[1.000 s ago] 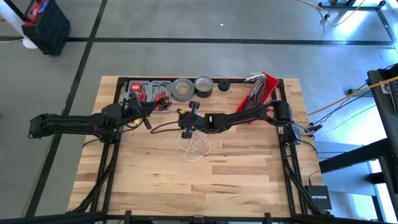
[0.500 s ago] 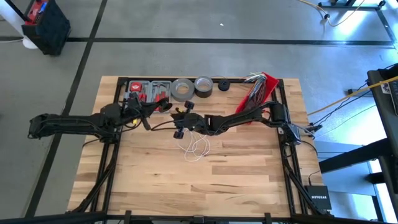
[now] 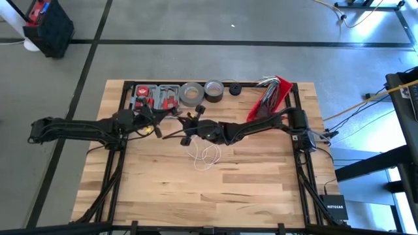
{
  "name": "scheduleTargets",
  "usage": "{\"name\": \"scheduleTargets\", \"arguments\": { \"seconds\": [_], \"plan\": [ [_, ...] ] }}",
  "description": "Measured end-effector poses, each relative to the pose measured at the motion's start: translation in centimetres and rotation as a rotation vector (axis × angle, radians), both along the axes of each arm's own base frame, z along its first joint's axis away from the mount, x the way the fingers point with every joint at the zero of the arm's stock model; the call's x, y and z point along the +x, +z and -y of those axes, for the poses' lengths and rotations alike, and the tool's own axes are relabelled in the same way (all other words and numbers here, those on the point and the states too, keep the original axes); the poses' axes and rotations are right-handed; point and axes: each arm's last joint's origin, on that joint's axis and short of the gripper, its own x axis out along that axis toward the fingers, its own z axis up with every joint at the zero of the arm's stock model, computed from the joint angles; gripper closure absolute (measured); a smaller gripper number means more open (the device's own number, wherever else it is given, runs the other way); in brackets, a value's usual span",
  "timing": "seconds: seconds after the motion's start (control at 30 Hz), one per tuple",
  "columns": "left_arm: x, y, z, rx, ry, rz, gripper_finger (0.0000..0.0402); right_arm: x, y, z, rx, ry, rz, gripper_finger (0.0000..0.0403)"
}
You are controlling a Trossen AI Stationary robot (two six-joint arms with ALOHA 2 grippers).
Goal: Coil cords
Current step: Coil the white wire on the black spool
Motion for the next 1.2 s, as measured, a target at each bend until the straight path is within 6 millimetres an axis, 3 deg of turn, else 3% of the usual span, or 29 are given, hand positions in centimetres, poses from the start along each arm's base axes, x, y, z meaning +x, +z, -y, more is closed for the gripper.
{"name": "scheduleTargets", "arguments": {
  "seconds": [0.23,0.4,0.77,1.0,1.2],
  "plan": [
    [-0.1,-0.4,0.1,0.022,-0.042,-0.067,0.0401,-1.7,1.7,0.0,-0.074,-0.182,-0.12,0.0397],
    [-0.1,-0.2,0.5,0.018,-0.161,-0.039,0.0401,-2.2,1.3,0.1,-0.097,-0.226,-0.197,0.0396],
    [-1.4,1.3,0.7,-0.044,-0.168,0.124,0.0401,-2.0,-1.1,2.3,0.14,0.01,-0.188,0.0396],
    [-1.7,1.8,0.8,-0.062,-0.175,0.182,0.0401,-0.2,-2.9,1.6,0.199,0.262,-0.088,0.0395],
    [-1.8,1.8,0.7,-0.057,-0.168,0.175,0.0401,-0.3,-3.3,1.7,0.239,0.19,-0.08,0.0375]
  ]
}}
